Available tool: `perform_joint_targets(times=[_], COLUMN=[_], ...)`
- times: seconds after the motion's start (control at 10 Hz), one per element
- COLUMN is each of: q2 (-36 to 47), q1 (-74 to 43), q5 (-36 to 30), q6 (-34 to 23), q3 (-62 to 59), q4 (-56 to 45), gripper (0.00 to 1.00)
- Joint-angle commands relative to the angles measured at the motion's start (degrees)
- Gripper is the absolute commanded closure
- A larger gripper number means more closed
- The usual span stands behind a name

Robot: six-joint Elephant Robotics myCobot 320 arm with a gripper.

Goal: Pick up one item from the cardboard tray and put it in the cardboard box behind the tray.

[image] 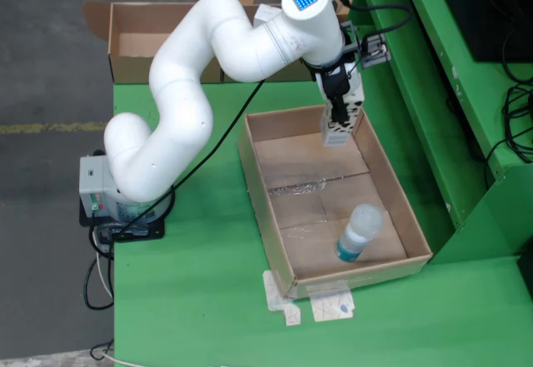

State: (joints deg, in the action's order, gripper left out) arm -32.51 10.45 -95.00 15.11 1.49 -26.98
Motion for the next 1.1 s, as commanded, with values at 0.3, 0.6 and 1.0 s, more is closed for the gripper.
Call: perform_joint_targets(times=[0.3,0.6,1.0], q2=[3.7,3.61,1.63], q1=[2.65,1.69,3.18], q5=[5.06,5.28,11.06], q6=[1.11,-0.28,-2.89], q3=[-1.5,-1.48,-1.48], q4=[16.88,17.02,21.65], gripper=[1.0,1.0,1.0])
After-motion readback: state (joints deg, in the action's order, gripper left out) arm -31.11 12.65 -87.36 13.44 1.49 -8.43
